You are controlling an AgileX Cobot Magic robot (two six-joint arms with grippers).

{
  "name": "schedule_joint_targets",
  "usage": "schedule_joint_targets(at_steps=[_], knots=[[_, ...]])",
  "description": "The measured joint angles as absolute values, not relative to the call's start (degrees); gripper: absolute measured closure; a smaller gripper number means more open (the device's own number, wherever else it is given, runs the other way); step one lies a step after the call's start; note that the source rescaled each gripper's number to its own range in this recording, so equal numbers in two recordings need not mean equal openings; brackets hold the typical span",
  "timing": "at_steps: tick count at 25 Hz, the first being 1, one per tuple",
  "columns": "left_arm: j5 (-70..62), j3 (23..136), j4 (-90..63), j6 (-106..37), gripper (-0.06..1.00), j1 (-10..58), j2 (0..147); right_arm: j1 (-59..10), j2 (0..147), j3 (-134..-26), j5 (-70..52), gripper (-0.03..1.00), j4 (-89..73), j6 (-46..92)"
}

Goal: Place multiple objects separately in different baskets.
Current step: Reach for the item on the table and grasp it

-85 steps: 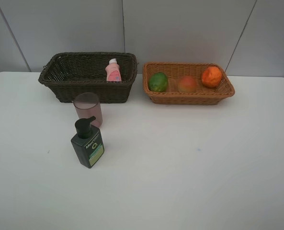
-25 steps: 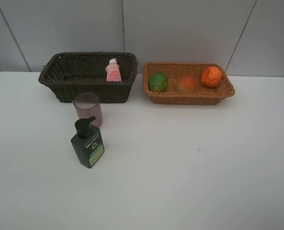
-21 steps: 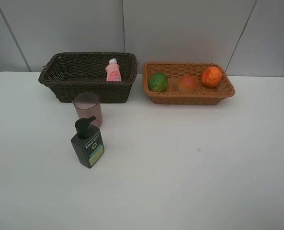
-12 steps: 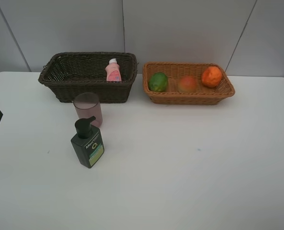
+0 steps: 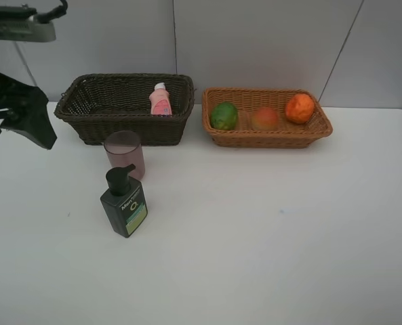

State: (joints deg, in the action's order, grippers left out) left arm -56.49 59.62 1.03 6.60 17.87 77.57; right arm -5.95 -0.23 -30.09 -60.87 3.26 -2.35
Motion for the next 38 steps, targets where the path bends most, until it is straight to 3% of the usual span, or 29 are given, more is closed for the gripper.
schedule_joint_targets(at_steps=[6, 12, 31, 38], knots=[[-57.7, 68.4, 1.6, 6.8, -0.06, 27.8, 86.9, -6.0, -0.2, -30.1, -60.9, 0.03, 3.3, -2.4], [-59.0, 74.6, 5.6, 6.8, -0.06, 33.3, 92.6, -6.0, -0.2, -30.1, -60.9, 0.03, 3.3, -2.4], [-58.8, 76.1, 8.8, 9.7, -0.06, 40.5, 98.6, -6.0, -0.2, -30.1, -60.9, 0.03, 3.3, -2.4], [-57.0, 70.1, 8.5, 10.5, -0.06, 40.8, 98.6, -6.0, -0.2, -30.1, -60.9, 0.03, 3.3, -2.4]])
